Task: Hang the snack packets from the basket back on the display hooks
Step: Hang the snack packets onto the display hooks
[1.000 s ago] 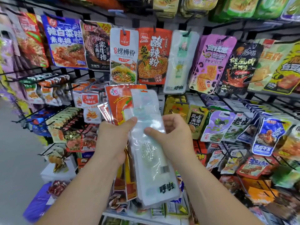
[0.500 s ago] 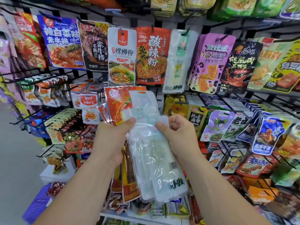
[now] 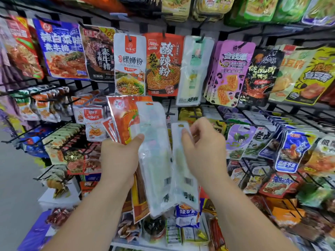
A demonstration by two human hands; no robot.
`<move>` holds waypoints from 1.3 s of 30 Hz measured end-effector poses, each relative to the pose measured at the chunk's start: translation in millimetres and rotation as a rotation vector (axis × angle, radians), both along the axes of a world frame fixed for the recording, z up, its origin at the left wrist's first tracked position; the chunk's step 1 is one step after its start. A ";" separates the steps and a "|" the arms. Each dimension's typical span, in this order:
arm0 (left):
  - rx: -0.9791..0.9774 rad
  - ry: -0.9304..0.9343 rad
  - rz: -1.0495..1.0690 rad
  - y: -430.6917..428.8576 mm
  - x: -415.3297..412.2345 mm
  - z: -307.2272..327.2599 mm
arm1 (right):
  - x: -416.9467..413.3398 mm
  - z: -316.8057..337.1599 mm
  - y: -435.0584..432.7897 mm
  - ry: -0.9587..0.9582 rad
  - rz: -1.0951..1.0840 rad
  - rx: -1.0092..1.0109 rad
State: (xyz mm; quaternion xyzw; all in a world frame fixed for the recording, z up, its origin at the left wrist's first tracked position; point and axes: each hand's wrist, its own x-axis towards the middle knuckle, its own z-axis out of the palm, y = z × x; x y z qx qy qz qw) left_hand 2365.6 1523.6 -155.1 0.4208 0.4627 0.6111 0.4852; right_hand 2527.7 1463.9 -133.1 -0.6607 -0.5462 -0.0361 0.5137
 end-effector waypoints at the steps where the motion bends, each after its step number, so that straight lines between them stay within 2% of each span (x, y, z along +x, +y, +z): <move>1: 0.006 0.008 -0.005 -2.3 1.7 1.0 | -7.7 -5.4 1.8 -0.020 0.034 -0.038; 5: 0.019 -0.014 -0.020 -5.7 7.0 -0.4 | -31.0 -29.5 4.9 -0.033 0.149 -0.147; 9: -0.025 -0.006 -0.035 -6.4 3.3 -3.3 | -27.5 -39.4 3.7 0.171 0.258 -0.190; 11: -0.036 -0.018 -0.027 -6.1 0.3 -3.4 | -24.4 -40.3 3.6 0.176 0.305 -0.200; 17: -0.094 -0.106 -0.061 -9.7 -3.8 3.3 | -13.8 -31.9 5.5 0.125 0.130 -0.236; 22: -0.051 -0.127 -0.098 -11.5 -6.1 11.5 | -2.6 -24.1 3.6 0.251 0.121 -0.403; 29: -0.053 -0.041 -0.099 -6.2 -9.0 15.0 | 22.0 -20.9 0.7 0.233 0.088 -0.316; 32: -0.068 -0.033 -0.106 -3.3 -10.2 14.3 | 36.1 -10.3 1.3 0.322 0.159 -0.212; 39: -0.060 -0.076 -0.167 11.1 -12.5 13.2 | 57.5 73.8 34.7 0.449 0.166 0.113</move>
